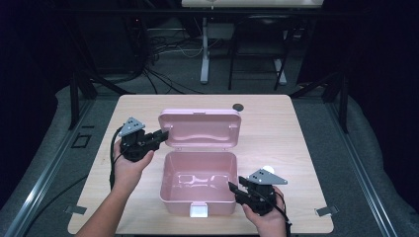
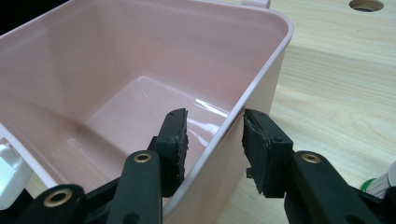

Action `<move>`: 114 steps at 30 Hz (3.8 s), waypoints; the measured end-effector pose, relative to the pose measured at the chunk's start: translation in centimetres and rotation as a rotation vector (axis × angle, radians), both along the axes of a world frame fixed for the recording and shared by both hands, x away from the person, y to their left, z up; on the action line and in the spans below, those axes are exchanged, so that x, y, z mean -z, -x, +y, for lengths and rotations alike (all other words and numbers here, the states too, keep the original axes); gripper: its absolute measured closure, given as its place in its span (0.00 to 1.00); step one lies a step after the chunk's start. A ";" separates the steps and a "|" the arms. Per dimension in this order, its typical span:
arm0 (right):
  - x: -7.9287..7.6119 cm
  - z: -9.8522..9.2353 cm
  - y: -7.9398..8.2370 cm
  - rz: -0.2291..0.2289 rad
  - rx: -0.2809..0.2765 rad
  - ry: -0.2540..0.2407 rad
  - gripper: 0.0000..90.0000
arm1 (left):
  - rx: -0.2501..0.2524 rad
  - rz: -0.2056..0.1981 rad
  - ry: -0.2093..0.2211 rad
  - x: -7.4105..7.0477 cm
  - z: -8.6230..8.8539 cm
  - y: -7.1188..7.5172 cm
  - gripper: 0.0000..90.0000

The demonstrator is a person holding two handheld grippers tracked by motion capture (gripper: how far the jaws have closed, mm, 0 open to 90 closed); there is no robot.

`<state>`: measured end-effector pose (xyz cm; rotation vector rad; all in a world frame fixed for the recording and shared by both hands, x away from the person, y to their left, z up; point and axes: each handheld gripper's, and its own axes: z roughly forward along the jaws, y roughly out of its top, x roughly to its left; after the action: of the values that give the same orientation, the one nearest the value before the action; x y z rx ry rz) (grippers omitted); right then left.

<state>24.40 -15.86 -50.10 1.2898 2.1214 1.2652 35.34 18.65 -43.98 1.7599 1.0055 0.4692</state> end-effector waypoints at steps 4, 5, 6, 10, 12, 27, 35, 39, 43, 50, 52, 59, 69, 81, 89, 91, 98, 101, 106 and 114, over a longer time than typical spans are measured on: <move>0.0 0.0 0.0 0.002 0.000 -0.002 0.67 | -0.003 0.004 -0.007 0.2 -0.1 -0.1 0.88; 0.0 0.0 0.0 0.002 0.001 -0.003 0.67 | -0.004 0.003 -0.009 0.3 -0.1 -0.1 0.88; 0.0 0.0 0.0 0.002 0.000 -0.002 0.67 | -0.004 0.003 -0.010 0.3 -0.1 -0.1 0.88; 0.0 0.0 0.0 0.001 0.001 0.001 0.67 | -0.005 0.008 -0.006 0.5 -0.1 -0.2 0.89; 0.0 0.0 0.0 0.001 0.002 0.000 0.67 | -0.005 0.015 -0.005 0.7 -0.1 -0.3 0.89; 0.1 0.1 0.0 0.002 0.001 -0.003 0.66 | -0.017 0.046 0.002 1.5 -0.1 -0.9 0.91; 0.1 0.0 0.0 0.002 0.001 -0.002 0.66 | -0.023 0.067 0.020 1.7 0.0 -1.2 0.92; 0.1 0.0 0.0 0.000 0.000 0.002 0.66 | -0.027 0.073 0.015 1.8 0.0 -1.3 0.92; 0.1 0.0 0.0 0.002 0.000 0.003 0.66 | -0.028 0.087 0.008 1.7 -0.1 -1.5 0.93; 0.1 0.0 0.0 0.003 -0.002 0.002 0.66 | -0.030 0.130 0.009 1.5 -0.1 -2.3 0.93; 0.1 0.0 0.0 0.005 -0.003 -0.001 0.66 | -0.030 0.137 0.019 1.6 -0.1 -2.5 0.93; 0.2 0.0 -0.2 0.008 0.000 -0.001 0.65 | -0.028 0.177 0.030 1.6 0.0 -3.0 0.93; 0.2 0.0 0.3 0.008 -0.003 0.000 0.66 | -0.022 0.196 0.019 1.4 0.1 -2.6 0.93; 0.2 0.0 0.5 0.009 -0.005 -0.008 0.66 | -0.010 0.223 0.038 1.5 0.3 -2.8 0.92; 0.2 0.0 0.3 0.010 -0.003 -0.011 0.67 | -0.016 0.230 0.038 1.6 0.2 -3.0 0.92; 0.2 0.0 0.3 0.009 -0.001 -0.011 0.67 | -0.020 0.230 0.038 1.7 0.2 -3.1 0.92; 0.2 0.0 0.3 0.009 0.000 -0.011 0.67 | -0.027 0.236 0.029 1.9 0.0 -3.2 0.92; 0.2 0.0 0.3 0.010 0.001 -0.012 0.67 | -0.031 0.246 0.036 1.9 0.0 -3.3 0.92; 0.2 0.0 0.3 0.008 0.003 -0.011 0.67 | -0.039 0.249 0.034 2.1 -0.1 -3.5 0.92; 0.2 0.0 0.3 0.007 0.004 -0.015 0.67 | -0.035 0.262 0.042 2.3 -0.1 -3.7 0.91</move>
<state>24.12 -15.83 -50.33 1.3060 2.1171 1.2789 39.00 18.55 -46.24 1.7990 1.2220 0.2397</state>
